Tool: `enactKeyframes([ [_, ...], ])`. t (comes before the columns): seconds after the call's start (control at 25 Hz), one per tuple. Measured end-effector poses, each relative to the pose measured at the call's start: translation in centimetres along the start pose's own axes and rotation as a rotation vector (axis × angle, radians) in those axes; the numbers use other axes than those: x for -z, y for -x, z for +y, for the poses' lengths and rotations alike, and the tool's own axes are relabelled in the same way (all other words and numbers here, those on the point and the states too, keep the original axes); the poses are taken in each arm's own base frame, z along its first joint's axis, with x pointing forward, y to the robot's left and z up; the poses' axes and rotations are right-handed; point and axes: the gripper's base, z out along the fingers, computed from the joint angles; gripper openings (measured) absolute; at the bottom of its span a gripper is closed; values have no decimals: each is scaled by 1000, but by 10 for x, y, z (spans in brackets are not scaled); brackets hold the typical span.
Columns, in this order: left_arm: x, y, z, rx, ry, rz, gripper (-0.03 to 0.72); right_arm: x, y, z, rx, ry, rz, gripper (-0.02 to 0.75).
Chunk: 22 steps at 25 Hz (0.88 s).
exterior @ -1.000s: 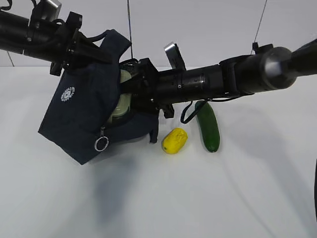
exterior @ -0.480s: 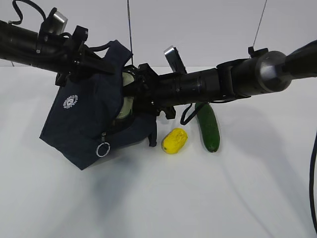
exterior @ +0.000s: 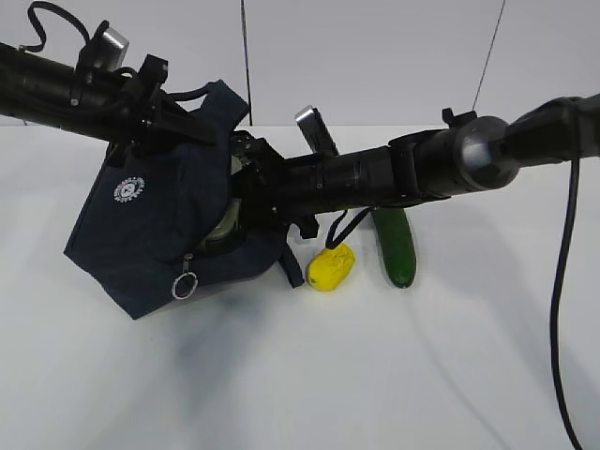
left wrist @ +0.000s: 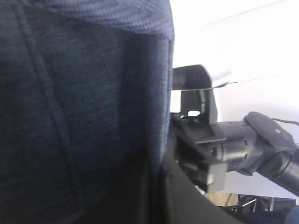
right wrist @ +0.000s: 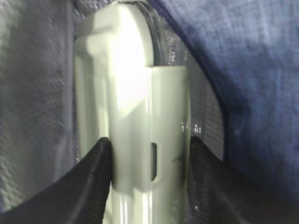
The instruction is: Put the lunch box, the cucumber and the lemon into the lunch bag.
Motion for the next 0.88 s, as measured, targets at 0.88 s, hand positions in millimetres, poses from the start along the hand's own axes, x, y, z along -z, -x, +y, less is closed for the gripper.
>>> enactKeyframes([
  [0.88,-1,-2,3,-30,42,22,-9,0,-6,-11,101,-117,76,361],
])
